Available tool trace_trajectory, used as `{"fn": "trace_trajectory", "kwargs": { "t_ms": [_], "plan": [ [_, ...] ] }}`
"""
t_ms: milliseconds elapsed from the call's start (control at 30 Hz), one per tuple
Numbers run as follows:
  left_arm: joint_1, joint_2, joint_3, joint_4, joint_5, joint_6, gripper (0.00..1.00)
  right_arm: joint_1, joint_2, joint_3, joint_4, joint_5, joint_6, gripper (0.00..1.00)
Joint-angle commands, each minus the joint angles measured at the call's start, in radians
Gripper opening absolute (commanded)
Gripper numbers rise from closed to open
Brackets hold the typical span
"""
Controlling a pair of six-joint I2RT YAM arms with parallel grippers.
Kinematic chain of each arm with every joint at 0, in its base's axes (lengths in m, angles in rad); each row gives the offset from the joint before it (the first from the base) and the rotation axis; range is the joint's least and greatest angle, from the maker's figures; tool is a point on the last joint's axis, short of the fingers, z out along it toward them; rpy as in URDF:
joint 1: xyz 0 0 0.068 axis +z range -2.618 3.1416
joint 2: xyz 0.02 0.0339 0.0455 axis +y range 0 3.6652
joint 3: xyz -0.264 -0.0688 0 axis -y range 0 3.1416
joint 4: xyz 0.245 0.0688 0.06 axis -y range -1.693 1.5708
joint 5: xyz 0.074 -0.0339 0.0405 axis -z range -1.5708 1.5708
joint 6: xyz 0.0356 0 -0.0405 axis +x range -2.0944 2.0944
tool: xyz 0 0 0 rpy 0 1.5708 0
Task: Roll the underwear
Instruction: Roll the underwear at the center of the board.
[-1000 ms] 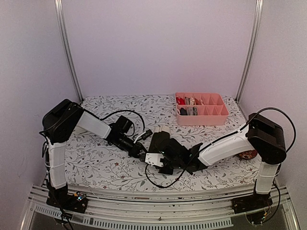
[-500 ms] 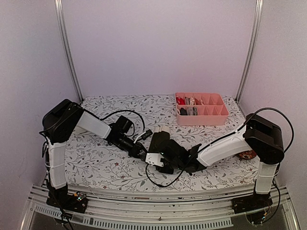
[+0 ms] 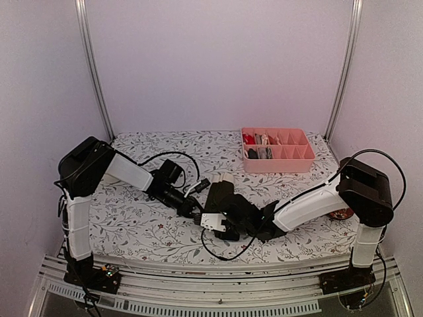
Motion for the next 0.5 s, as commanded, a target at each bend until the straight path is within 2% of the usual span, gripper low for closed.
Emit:
{"fn": "trace_trajectory", "kwargs": {
  "t_ms": [0,133,233,333,467],
  "plan": [
    [-0.022,0.035,-0.019,-0.056,-0.085,0.018,0.0,0.002,0.024,0.008,0.023,0.081,-0.003,0.55],
    [-0.022,0.035,-0.019,-0.057,-0.083,0.019,0.0,-0.008,0.055,0.028,-0.01,0.088,0.006,0.55],
    [-0.022,0.035,-0.019,-0.059,-0.083,0.021,0.0,-0.013,0.072,0.044,-0.039,0.073,0.017,0.5],
    [-0.022,0.031,-0.02,-0.06,-0.082,0.023,0.0,-0.02,0.083,0.065,-0.08,0.07,0.033,0.4],
    [-0.022,0.021,-0.022,-0.063,-0.082,0.027,0.0,-0.032,0.088,0.073,-0.122,0.066,0.062,0.38]
  ]
}}
